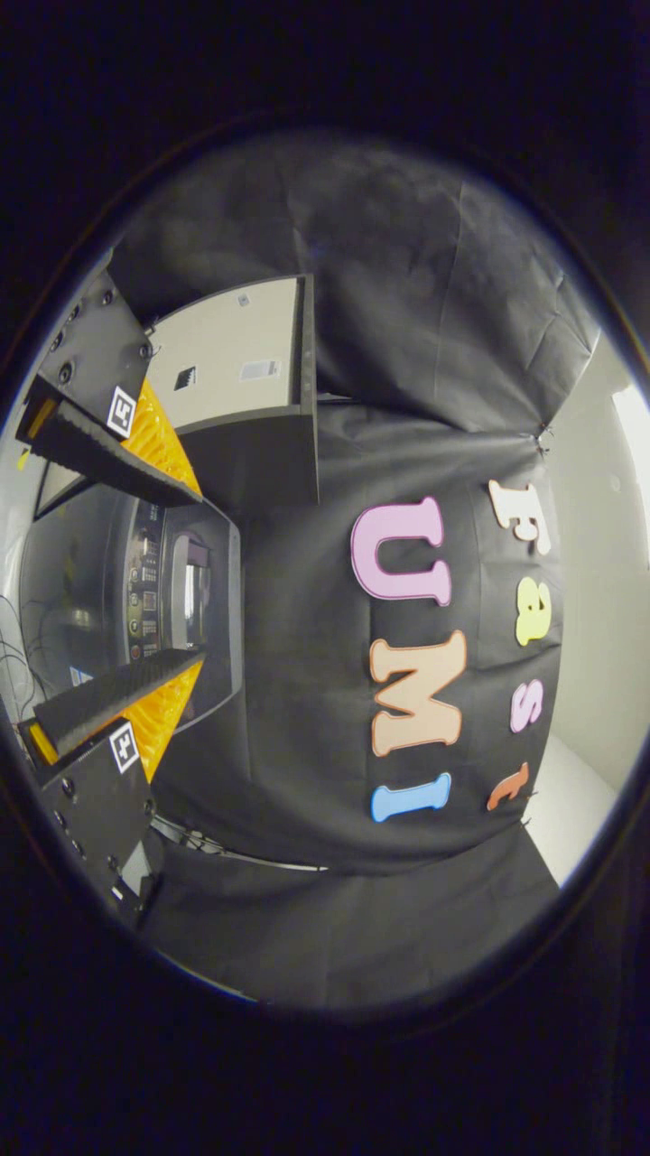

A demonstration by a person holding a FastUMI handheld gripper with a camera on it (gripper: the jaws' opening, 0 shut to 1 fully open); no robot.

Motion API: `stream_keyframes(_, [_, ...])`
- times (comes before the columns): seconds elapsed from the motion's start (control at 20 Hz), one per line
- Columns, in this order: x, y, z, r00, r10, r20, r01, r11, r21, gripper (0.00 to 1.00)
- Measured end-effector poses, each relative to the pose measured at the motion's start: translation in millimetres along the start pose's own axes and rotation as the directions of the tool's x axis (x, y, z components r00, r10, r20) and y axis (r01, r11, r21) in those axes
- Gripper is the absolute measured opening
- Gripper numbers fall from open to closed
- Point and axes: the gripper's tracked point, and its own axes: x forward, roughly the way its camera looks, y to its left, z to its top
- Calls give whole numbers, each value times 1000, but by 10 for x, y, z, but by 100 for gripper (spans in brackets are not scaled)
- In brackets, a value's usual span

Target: Put the clothes into the washing machine and then close the washing machine lid.

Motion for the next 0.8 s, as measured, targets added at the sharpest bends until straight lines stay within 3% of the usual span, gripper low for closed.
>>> stream_keyframes(0.1, [-51,-87,45,1000,-18,-3,18,1000,22,98])
stream_keyframes(0.2, [-109,11,23,999,29,-14,-28,999,35,98])
stream_keyframes(0.55, [-201,-65,161,999,34,15,-35,997,67,97])
stream_keyframes(0.8, [-253,-15,199,998,51,24,-51,998,29,97])
